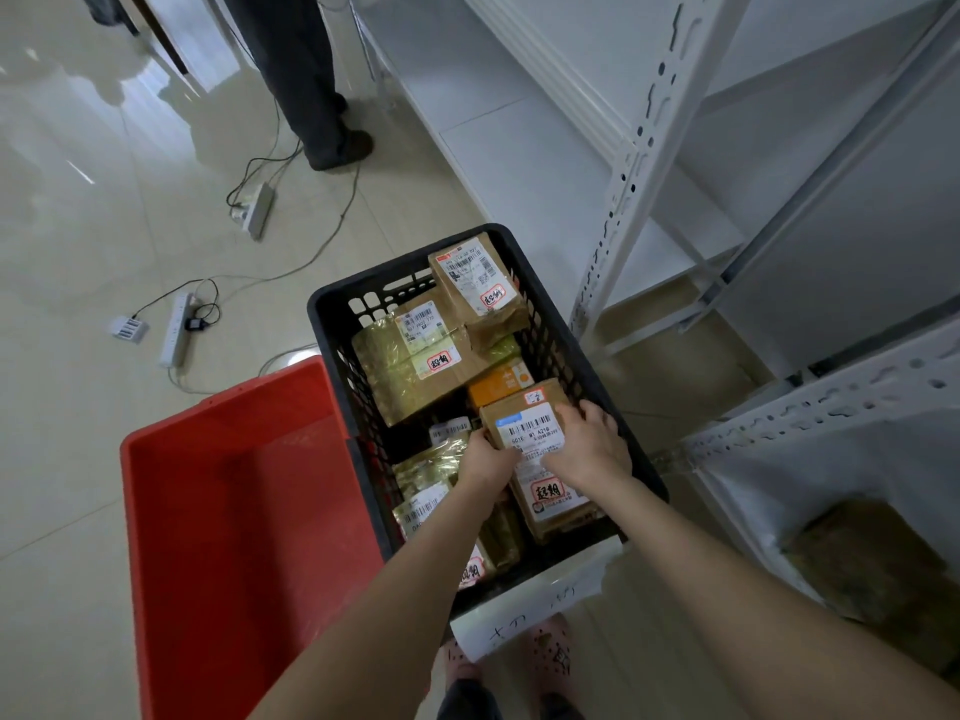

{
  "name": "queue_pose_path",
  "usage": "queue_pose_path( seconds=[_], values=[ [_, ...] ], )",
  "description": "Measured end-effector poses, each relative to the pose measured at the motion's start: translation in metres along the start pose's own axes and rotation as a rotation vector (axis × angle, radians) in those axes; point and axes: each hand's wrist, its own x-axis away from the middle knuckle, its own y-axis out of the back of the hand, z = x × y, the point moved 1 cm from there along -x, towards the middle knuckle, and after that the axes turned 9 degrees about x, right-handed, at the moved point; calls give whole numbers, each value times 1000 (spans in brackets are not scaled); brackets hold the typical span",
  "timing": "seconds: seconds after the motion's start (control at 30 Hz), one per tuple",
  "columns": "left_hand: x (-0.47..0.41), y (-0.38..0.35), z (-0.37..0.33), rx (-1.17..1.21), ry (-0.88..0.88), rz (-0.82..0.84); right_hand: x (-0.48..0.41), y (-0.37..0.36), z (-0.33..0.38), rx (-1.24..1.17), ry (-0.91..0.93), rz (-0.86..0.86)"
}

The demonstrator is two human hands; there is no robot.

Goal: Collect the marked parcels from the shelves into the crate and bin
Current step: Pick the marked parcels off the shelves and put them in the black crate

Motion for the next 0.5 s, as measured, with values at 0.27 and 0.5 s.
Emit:
queue_pose_path(
  seconds=[0.27,0.5],
  values=[
    [-1,13,-19,-111,-38,14,-18,18,30,-21,37,-66],
    [-40,42,-59,-73,-238,-111,-64,42,64,-157,43,-173]
  ],
)
